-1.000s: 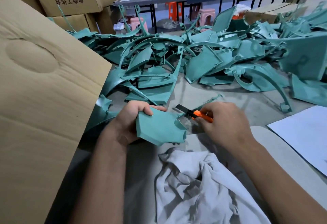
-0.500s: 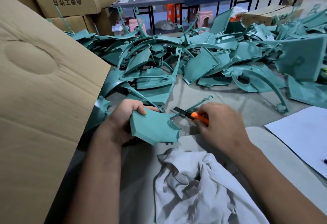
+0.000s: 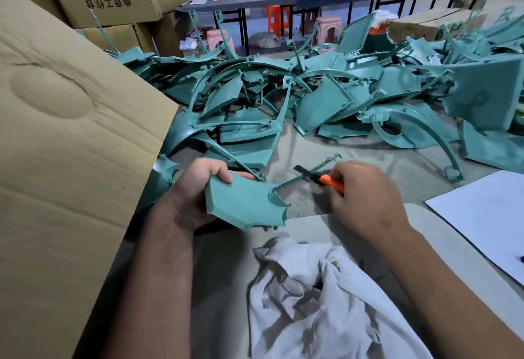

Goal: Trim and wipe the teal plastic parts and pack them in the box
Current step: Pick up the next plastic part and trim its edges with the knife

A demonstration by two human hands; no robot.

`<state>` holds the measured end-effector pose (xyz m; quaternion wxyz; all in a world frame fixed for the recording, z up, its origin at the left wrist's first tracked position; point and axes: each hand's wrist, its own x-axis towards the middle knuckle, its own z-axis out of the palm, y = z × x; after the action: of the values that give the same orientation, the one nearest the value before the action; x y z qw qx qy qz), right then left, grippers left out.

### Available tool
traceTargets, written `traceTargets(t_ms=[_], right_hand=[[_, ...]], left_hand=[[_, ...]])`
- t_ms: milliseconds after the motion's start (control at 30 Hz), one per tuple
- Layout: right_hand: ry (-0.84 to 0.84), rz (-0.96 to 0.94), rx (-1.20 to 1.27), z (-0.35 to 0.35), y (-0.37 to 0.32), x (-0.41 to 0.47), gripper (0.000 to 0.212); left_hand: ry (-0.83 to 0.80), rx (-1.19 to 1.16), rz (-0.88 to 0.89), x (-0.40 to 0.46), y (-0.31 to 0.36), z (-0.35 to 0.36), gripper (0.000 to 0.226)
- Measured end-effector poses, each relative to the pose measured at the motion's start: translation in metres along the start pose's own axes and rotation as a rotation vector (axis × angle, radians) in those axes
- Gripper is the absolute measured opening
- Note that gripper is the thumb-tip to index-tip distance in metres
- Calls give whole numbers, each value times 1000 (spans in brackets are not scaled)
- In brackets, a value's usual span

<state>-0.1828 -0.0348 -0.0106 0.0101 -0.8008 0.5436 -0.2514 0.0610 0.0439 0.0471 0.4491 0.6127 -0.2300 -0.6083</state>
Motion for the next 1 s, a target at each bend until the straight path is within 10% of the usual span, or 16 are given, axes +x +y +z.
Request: traceTargets(t_ms=[367, 1000], right_hand=[[297, 259, -99, 0, 9, 5, 7], [43, 8, -24, 3, -13, -9, 6]], left_hand=[[60, 110, 28, -4, 5, 4, 46], [104, 95, 28, 2, 4, 7, 51]])
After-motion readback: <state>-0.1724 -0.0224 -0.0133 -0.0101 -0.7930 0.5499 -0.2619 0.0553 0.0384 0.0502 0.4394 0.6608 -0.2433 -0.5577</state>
